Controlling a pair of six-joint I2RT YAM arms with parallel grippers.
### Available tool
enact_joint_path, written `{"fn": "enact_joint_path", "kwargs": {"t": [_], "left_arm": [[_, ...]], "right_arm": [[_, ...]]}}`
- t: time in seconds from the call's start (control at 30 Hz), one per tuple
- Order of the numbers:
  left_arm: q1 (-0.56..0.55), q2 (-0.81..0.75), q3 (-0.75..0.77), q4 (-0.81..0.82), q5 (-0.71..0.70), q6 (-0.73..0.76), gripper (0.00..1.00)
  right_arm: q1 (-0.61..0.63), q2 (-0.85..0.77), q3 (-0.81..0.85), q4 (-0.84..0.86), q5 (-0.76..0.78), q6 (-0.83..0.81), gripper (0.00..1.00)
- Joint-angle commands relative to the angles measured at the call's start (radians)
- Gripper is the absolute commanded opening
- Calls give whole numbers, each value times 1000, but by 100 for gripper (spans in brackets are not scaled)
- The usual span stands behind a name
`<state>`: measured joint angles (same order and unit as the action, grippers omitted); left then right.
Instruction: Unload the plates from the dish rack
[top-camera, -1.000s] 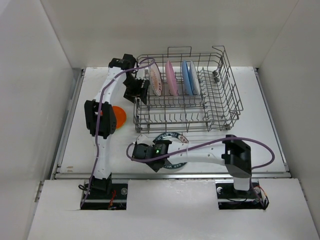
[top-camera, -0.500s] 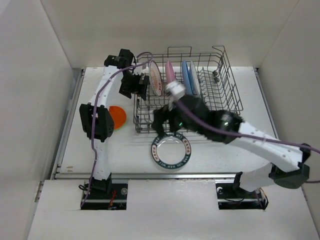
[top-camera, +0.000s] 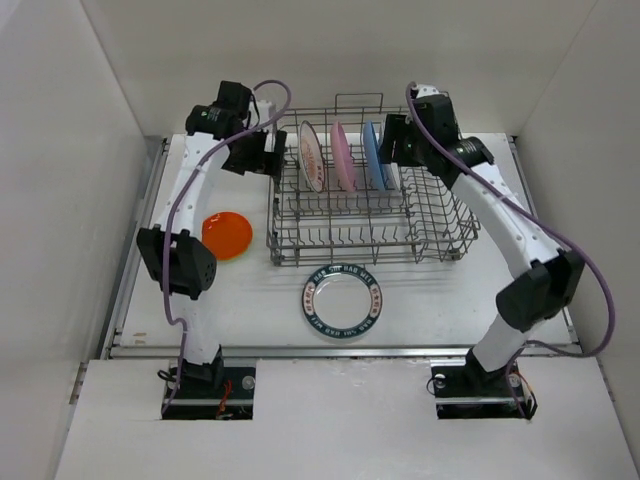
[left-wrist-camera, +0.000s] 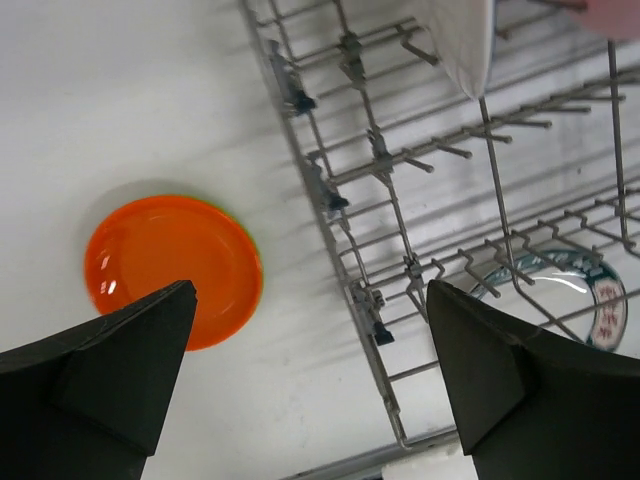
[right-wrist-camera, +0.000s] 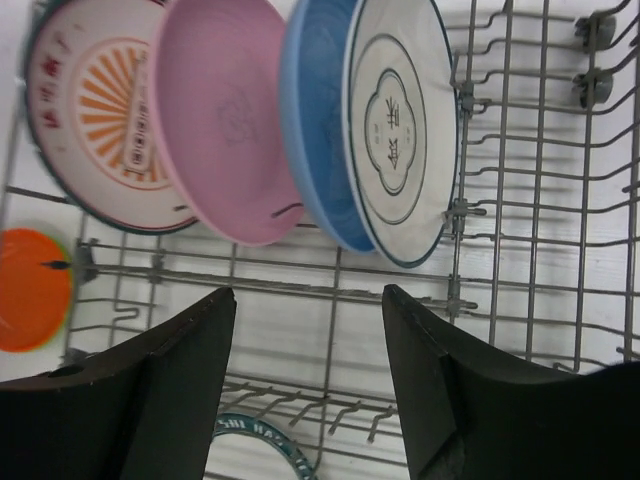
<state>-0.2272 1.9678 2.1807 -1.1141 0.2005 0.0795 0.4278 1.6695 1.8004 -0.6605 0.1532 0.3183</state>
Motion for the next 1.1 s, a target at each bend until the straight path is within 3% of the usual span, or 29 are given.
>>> {"fn": "enact_joint_path", "kwargs": {"t": [0.0,0.17,0.37,0.5,0.87,0.93,1.03,1.07], "left_arm": [[57,-133,-35,89,-111,-89,100],[91,-236,-168,181,-185,-60,100],[91,-268,-242,192,-164,-29,100],[91,-247,-242,148,-136,-29,100],[91,-136,-262,109,135,-38,100],[68,-115,-250,91,135,-38,100],[37,-70,-240,63,120,-27,100],[37,-52,-230,63,120,-27,100]], "right_arm": [[-44,44,51,78,-148,-67,66],[-75,148,76,87,-161,-79,59],[-84,254,111,124,-147,-88,39],[-84,311,151,124,-92,-110,39],[-84,406,189,72,5,-153,41],[-84,397,189,71,17,-153,29],[-84,366,189,71,35,-153,0],[-75,339,189,81,49,-153,0]]}}
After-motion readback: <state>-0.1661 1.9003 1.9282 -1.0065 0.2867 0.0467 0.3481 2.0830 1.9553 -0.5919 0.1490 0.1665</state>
